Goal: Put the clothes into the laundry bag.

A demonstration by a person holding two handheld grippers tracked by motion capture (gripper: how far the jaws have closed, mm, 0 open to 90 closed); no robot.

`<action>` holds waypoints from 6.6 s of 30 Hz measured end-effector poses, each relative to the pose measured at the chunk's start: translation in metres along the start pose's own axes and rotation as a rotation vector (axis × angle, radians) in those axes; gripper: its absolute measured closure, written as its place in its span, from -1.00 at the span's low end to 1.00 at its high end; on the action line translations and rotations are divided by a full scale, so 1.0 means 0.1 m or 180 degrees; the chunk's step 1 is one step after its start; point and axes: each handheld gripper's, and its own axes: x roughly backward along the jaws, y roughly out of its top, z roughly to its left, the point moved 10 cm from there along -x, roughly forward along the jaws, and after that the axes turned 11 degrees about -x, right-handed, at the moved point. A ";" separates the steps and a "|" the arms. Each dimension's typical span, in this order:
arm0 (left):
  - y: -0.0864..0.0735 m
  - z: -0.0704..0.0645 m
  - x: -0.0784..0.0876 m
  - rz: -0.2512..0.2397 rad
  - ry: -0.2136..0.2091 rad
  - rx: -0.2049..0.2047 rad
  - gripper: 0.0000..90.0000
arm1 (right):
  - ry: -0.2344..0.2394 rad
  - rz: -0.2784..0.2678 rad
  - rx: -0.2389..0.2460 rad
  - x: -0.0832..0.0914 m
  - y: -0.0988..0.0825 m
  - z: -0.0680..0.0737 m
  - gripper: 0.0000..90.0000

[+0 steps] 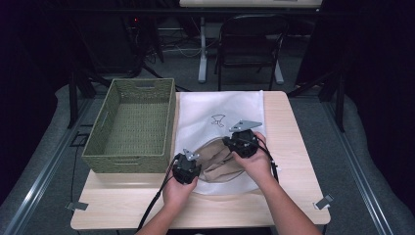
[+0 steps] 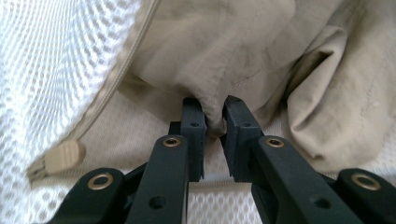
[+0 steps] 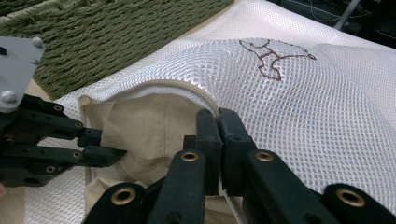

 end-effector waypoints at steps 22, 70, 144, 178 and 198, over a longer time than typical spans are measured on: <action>0.29 -0.12 0.02 -0.0139 -0.0093 -0.0145 0.48 | 0.0023 -0.0001 -0.0013 0.02 0.00 0.00 0.96; -0.53 0.35 0.58 0.0162 -0.0285 0.0138 0.07 | 0.0011 -0.0075 -0.0115 0.14 0.08 -0.12 0.96; -0.51 0.37 0.39 0.0076 -0.0164 0.0001 0.78 | -0.0670 0.0422 -0.1108 0.74 -1.45 -1.00 -0.19; -0.52 0.36 0.36 0.0101 -0.0136 -0.0032 0.76 | -0.0371 0.0644 -0.1251 0.55 -1.61 -0.89 -0.14; -0.52 0.36 0.35 0.0098 -0.0141 -0.0027 0.76 | -0.0420 0.0579 -0.1038 0.54 -1.55 -0.80 0.42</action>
